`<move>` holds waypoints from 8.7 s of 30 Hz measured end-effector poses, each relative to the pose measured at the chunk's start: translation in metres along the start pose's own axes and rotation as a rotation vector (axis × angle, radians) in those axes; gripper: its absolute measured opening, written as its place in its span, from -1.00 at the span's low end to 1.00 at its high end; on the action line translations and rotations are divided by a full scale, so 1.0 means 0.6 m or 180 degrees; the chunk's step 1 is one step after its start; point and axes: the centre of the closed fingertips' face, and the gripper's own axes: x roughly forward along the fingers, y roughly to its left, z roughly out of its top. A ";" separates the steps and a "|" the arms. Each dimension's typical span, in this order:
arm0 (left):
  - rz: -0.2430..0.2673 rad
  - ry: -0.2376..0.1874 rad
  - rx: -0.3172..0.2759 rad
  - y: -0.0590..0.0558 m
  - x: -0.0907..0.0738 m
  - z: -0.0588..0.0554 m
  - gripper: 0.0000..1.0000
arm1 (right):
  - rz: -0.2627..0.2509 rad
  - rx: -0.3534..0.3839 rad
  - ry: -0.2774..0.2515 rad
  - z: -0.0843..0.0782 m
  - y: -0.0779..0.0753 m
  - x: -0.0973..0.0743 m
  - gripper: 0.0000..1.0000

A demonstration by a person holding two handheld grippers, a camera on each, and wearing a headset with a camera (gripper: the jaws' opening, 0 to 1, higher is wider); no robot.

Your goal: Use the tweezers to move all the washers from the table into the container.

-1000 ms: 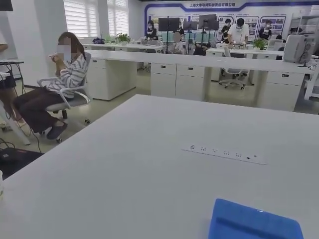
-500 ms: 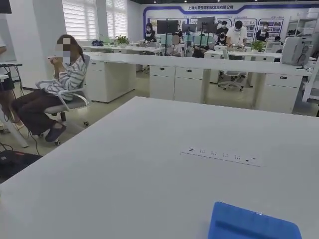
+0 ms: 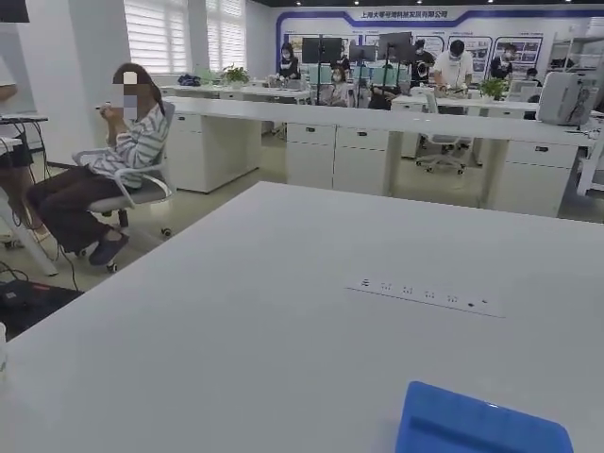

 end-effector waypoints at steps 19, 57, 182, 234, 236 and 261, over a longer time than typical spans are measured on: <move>0.0010 -0.0018 -0.0012 0.001 0.000 0.000 0.48 | 0.0129 -0.0144 -0.0292 0.102 -0.005 0.001 -0.94; 0.0008 0.0025 -0.0019 0.001 0.002 -0.003 0.47 | 0.0085 -0.0316 0.0055 0.108 -0.073 0.104 -0.94; -0.1956 0.0390 0.0296 -0.111 0.028 0.041 -0.93 | 0.1566 -0.1238 0.1073 -0.085 0.174 -0.023 -0.93; -0.1884 0.1565 0.1212 -0.060 0.044 -0.104 -1.00 | 0.0673 -0.1408 0.1019 -0.121 0.112 -0.029 -0.47; -0.1850 0.1599 0.1248 -0.058 0.047 -0.109 -1.00 | 0.0524 -0.1320 0.0943 -0.119 0.101 -0.046 -0.38; -0.1777 0.2013 0.1533 -0.050 0.075 -0.157 -1.00 | -0.0712 -0.0797 -0.0106 -0.038 -0.008 -0.253 0.68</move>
